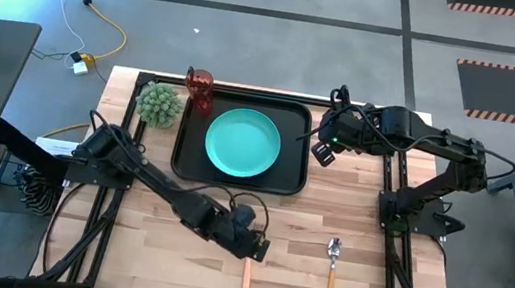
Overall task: Pick and place plate/cup/fork/spoon on tray
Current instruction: Put the orange fork to the right of the blue plate on the black tray
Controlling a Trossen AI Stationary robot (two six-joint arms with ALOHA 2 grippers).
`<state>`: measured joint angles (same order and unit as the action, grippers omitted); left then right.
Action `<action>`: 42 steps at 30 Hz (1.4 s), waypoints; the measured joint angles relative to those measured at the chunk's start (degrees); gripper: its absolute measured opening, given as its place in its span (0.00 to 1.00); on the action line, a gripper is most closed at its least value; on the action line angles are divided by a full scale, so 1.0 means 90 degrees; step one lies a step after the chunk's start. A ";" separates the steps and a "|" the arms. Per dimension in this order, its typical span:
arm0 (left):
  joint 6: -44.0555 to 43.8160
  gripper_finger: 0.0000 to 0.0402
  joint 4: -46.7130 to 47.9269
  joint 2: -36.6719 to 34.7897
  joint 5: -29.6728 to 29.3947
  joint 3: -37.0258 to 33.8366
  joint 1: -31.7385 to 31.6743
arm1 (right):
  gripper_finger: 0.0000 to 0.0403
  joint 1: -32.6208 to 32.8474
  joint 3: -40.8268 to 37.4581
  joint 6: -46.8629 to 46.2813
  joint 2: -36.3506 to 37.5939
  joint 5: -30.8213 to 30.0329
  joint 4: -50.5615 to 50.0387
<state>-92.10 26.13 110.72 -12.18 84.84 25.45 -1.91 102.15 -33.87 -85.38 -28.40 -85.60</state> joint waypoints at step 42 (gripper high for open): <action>0.0763 0.32 -0.1189 0.0896 0.0872 -0.0024 -0.0135 | 0.19 0.0001 0.0000 -0.0142 -0.0002 0.0007 0.0082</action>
<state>-85.23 15.43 118.78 -4.33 84.62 24.24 -1.90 102.15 -35.15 -85.41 -28.34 -84.86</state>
